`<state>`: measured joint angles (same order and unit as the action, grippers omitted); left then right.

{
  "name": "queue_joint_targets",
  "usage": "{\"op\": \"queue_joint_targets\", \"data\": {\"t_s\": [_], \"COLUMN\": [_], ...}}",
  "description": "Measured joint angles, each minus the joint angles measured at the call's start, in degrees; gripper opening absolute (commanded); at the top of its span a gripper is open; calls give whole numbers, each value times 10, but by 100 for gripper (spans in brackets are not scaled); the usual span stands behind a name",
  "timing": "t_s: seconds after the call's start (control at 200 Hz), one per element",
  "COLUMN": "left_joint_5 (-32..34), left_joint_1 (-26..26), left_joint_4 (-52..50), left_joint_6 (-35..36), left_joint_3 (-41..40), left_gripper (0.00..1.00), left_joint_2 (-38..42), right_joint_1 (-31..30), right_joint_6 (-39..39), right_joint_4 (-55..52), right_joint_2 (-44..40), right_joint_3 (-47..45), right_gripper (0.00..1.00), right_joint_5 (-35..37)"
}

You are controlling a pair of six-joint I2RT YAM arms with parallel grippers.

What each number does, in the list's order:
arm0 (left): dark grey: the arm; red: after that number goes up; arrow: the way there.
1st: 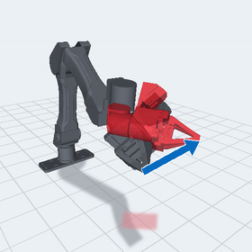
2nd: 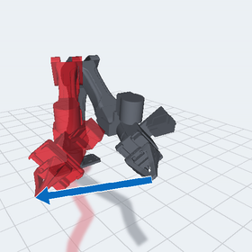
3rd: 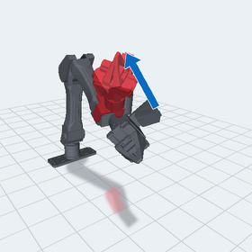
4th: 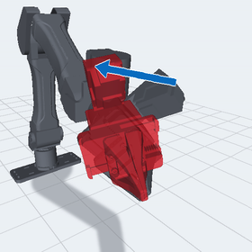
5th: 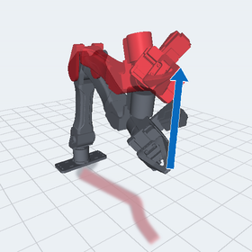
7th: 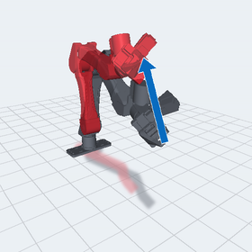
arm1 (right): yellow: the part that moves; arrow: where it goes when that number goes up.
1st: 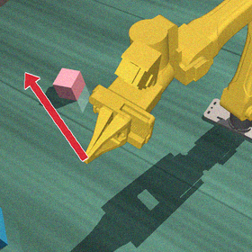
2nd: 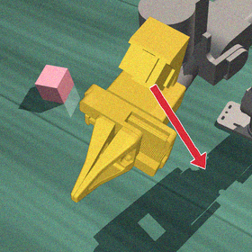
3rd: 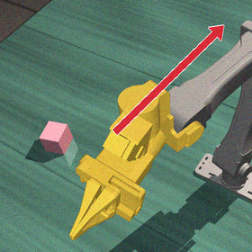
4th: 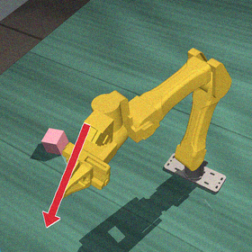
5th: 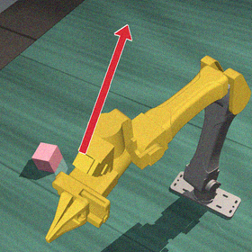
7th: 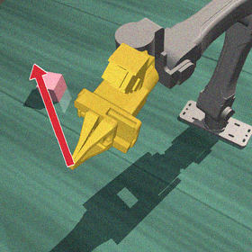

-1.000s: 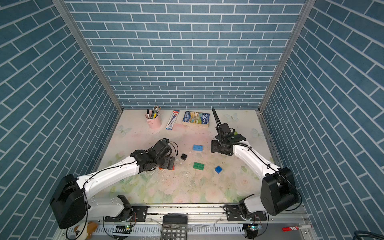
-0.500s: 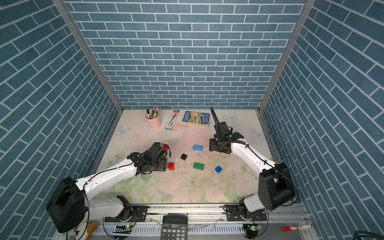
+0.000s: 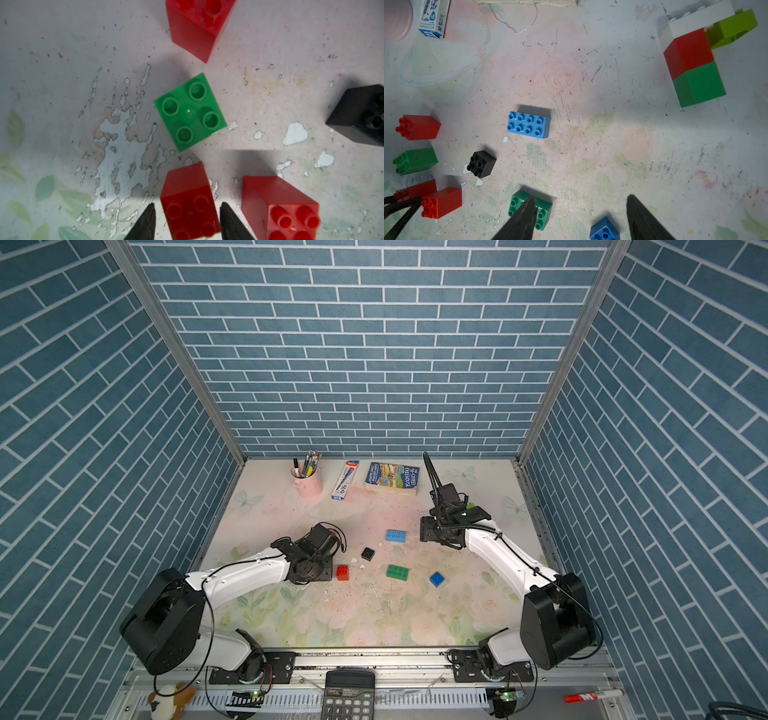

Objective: Assemble the letter r with lego
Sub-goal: Pick up the lego brick from the center of the board.

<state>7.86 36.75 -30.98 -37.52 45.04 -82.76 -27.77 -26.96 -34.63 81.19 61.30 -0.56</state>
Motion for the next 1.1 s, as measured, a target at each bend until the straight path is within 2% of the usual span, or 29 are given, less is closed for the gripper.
{"op": "queue_joint_targets", "data": {"t_s": [0.39, 0.64, 0.79, 0.96, 1.1], "left_joint_5": [8, 11, 8, 13, 22], "left_joint_1": [-1, -1, 0, 9, 37], "left_joint_4": [-11, -15, -31, -70, -90], "left_joint_6": [-4, -2, -3, -15, -40], "left_joint_3": [17, 27, 29, 31, 43], "left_gripper": [31, 15, 15, 15, 14], "left_joint_2": [-13, -24, -14, 61, 105], "right_joint_1": [0, 0, 0, 0, 0], "right_joint_6": [11, 15, 15, 15, 15], "right_joint_4": [-1, -1, -2, -2, -1], "right_joint_2": [-9, -13, -17, -21, -21], "right_joint_3": [-12, -12, -12, -12, -13], "right_gripper": [70, 70, 70, 70, 70], "right_joint_5": [9, 9, 9, 10, 9]}}
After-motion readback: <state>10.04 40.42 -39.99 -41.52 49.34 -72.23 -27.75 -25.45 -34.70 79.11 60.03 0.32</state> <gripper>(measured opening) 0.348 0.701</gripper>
